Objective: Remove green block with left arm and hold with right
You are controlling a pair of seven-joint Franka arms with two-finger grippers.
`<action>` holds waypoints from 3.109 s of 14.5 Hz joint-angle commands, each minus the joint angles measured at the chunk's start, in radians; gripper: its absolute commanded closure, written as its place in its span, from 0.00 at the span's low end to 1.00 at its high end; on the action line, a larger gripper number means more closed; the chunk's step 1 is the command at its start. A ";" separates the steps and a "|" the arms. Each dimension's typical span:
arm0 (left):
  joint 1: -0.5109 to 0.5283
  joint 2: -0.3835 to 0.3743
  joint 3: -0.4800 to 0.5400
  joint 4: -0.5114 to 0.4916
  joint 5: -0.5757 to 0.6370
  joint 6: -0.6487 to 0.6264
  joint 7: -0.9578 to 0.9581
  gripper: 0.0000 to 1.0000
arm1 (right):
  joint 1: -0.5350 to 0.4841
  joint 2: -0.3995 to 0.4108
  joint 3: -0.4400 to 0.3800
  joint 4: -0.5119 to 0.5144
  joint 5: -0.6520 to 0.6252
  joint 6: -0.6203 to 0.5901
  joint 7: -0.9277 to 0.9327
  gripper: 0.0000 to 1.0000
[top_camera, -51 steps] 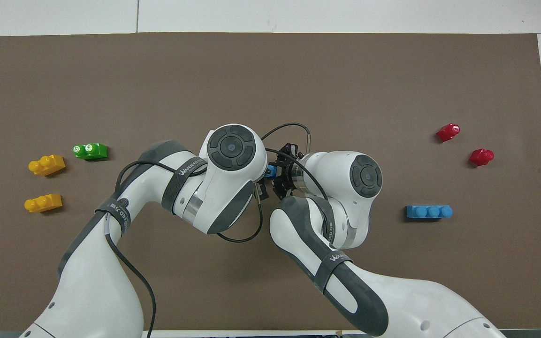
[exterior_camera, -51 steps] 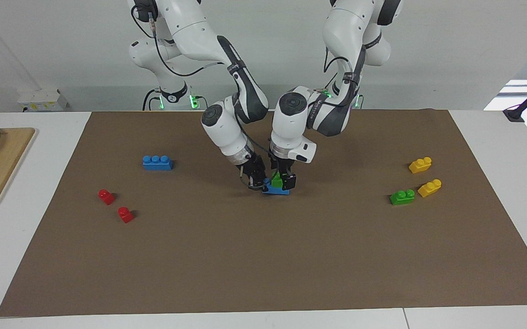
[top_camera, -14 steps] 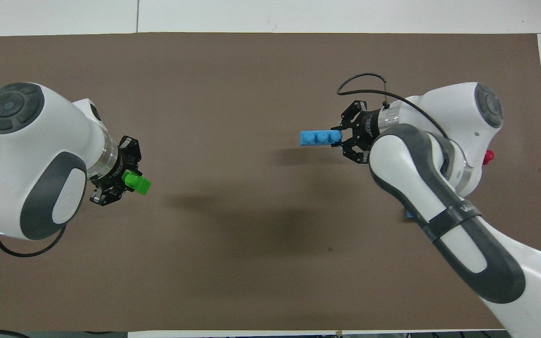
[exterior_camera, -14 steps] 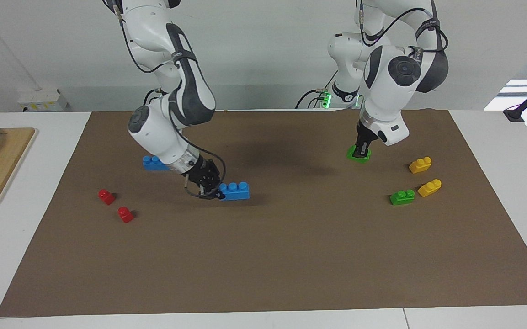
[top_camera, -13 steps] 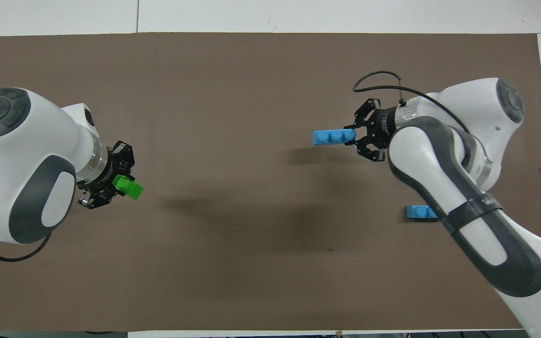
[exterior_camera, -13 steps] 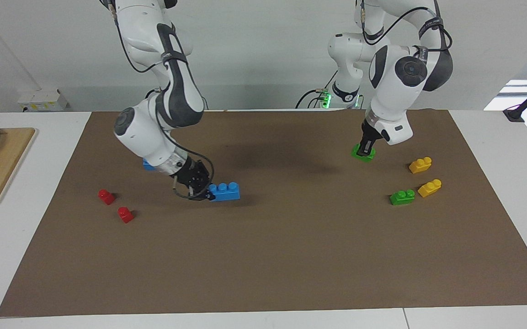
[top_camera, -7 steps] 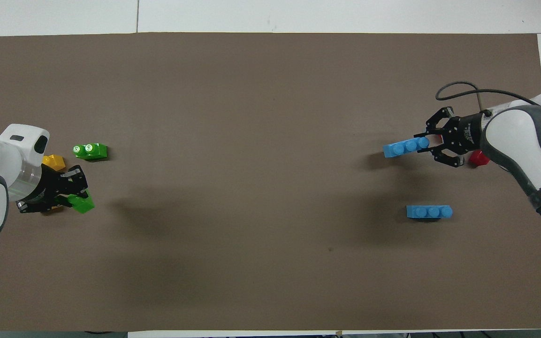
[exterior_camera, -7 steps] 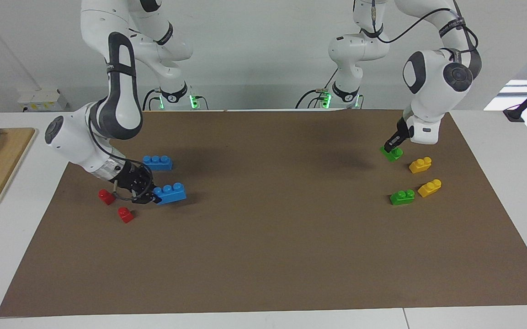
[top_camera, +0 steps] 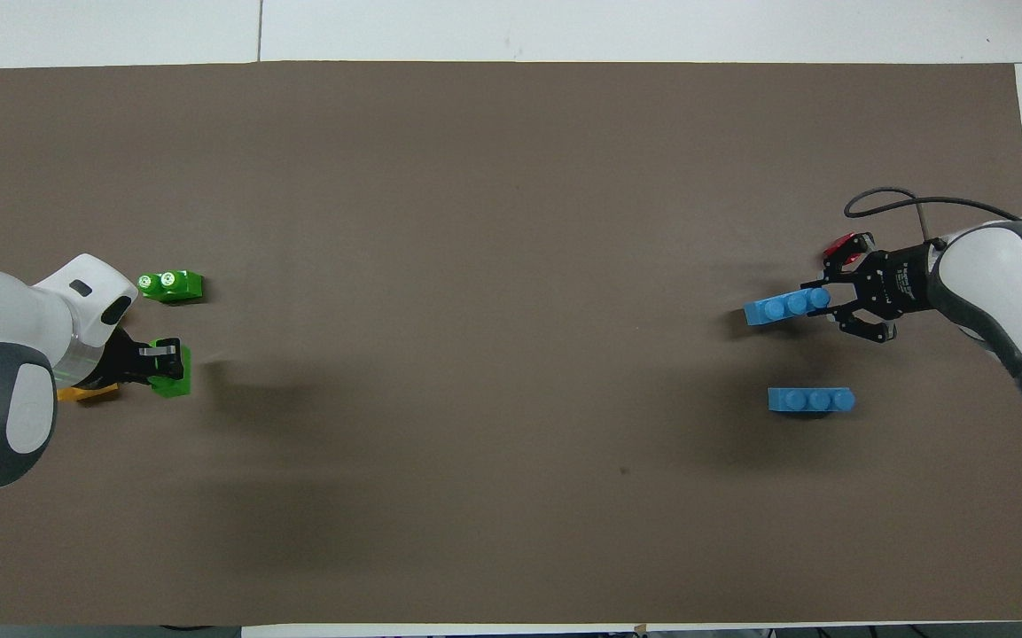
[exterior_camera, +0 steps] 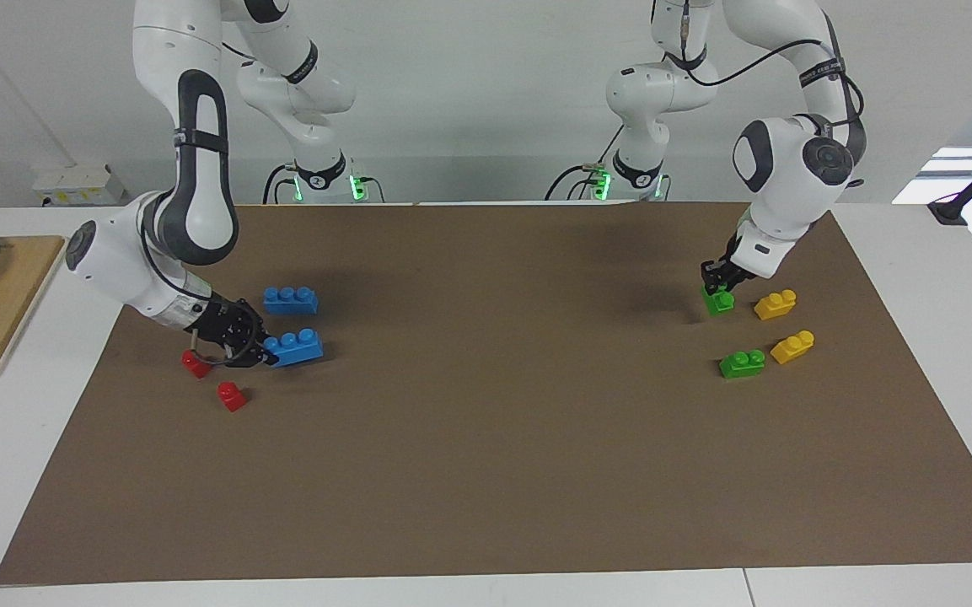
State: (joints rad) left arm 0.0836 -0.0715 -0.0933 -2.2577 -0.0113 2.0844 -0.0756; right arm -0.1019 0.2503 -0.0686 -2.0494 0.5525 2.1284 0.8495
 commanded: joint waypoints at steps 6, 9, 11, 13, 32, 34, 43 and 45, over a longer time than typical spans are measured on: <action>0.051 0.027 -0.003 -0.088 0.002 0.144 0.057 1.00 | 0.004 -0.020 0.015 -0.034 -0.019 0.039 0.017 1.00; 0.065 0.029 -0.003 -0.111 0.002 0.160 0.062 1.00 | 0.004 -0.020 0.015 -0.029 -0.019 0.035 0.017 0.24; 0.065 0.029 -0.003 -0.115 0.002 0.178 0.057 0.73 | 0.004 -0.028 0.016 -0.018 -0.019 0.019 0.025 0.06; 0.065 0.029 -0.003 -0.111 0.002 0.178 0.056 0.00 | 0.005 -0.037 0.016 0.003 -0.019 -0.007 0.055 0.05; -0.053 0.114 0.069 0.679 0.005 -0.682 0.050 0.00 | 0.123 -0.272 0.026 0.426 -0.459 -0.484 -0.493 0.00; -0.074 0.133 0.078 0.768 0.007 -0.718 0.050 0.00 | 0.125 -0.310 0.026 0.425 -0.493 -0.542 -0.631 0.00; -0.100 0.110 0.090 0.762 0.013 -0.696 0.022 0.00 | 0.123 -0.319 0.023 0.454 -0.508 -0.630 -0.708 0.00; -0.108 0.102 0.092 0.761 0.013 -0.688 0.016 0.00 | 0.122 -0.321 0.023 0.453 -0.517 -0.631 -0.713 0.00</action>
State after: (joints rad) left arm 0.0027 0.0366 -0.0169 -1.5102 -0.0099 1.4062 -0.0484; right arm 0.0289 -0.0722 -0.0520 -1.6044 0.0610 1.5124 0.1660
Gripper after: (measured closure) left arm 0.000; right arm 0.000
